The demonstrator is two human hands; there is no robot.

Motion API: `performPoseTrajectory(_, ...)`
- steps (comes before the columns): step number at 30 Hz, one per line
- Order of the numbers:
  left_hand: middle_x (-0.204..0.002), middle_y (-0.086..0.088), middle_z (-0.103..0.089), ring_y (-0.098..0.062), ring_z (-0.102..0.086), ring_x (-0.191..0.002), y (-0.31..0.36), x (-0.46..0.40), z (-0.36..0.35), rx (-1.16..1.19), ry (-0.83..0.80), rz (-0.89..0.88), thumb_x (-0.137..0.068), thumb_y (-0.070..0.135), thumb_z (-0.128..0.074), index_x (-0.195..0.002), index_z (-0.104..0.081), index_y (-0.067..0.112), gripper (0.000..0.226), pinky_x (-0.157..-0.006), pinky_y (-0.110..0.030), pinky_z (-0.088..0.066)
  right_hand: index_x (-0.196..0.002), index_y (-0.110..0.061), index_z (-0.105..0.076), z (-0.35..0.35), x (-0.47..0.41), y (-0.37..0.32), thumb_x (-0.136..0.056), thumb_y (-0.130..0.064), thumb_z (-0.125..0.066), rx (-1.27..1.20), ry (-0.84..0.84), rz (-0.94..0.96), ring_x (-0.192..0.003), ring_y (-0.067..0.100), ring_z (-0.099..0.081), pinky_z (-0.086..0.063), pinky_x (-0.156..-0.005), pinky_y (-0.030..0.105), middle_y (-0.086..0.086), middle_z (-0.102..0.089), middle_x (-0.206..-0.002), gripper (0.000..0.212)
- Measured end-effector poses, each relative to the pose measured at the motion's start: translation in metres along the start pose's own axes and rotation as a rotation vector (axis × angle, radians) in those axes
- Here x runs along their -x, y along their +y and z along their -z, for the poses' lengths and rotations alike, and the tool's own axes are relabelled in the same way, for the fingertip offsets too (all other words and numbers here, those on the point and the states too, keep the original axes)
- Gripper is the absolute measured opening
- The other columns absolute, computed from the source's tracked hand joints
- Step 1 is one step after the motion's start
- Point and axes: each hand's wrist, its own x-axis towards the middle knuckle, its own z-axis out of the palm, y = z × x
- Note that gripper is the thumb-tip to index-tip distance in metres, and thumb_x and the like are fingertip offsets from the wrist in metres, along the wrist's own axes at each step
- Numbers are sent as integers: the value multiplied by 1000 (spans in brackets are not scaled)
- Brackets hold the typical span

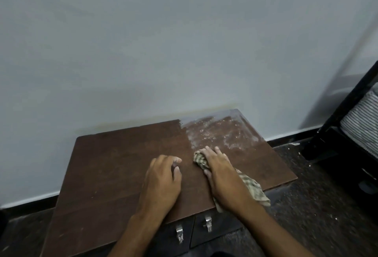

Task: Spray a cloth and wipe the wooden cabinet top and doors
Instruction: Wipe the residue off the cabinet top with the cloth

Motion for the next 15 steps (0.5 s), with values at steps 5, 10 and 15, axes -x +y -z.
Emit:
performPoseTrajectory(5, -96, 16, -58, -6, -50, -91, -16, -12, -3, 24, 27, -8, -86, 15, -61, -99, -65, 25, 17, -82, -28, -48, -157, -18, -29, -24, 33, -26, -103, -30, -39, 9, -85, 304, -155, 15, -6, -13, -126, 34, -6, -18, -167, 57)
performPoseTrajectory(10, -95, 14, -56, -9, -51, -91, -31, -38, -5, -55, 8, -57, -84, 18, -59, -99, -63, 26, 17, -82, -26, -47, -158, -19, -28, -37, -30, -16, -104, -14, -37, -6, -60, 239, -155, 13, -7, -12, -126, 34, -4, -24, -165, 54)
performPoseTrajectory(15, -99, 7, -58, -15, -53, -95, -42, -76, 3, -124, 1, -68, -85, 22, -57, -104, -62, 21, 19, -86, -34, -49, -156, -10, -31, -59, -120, -28, -104, -15, -31, -4, -46, 179, -155, 24, -6, -11, -127, 40, 3, -22, -166, 52)
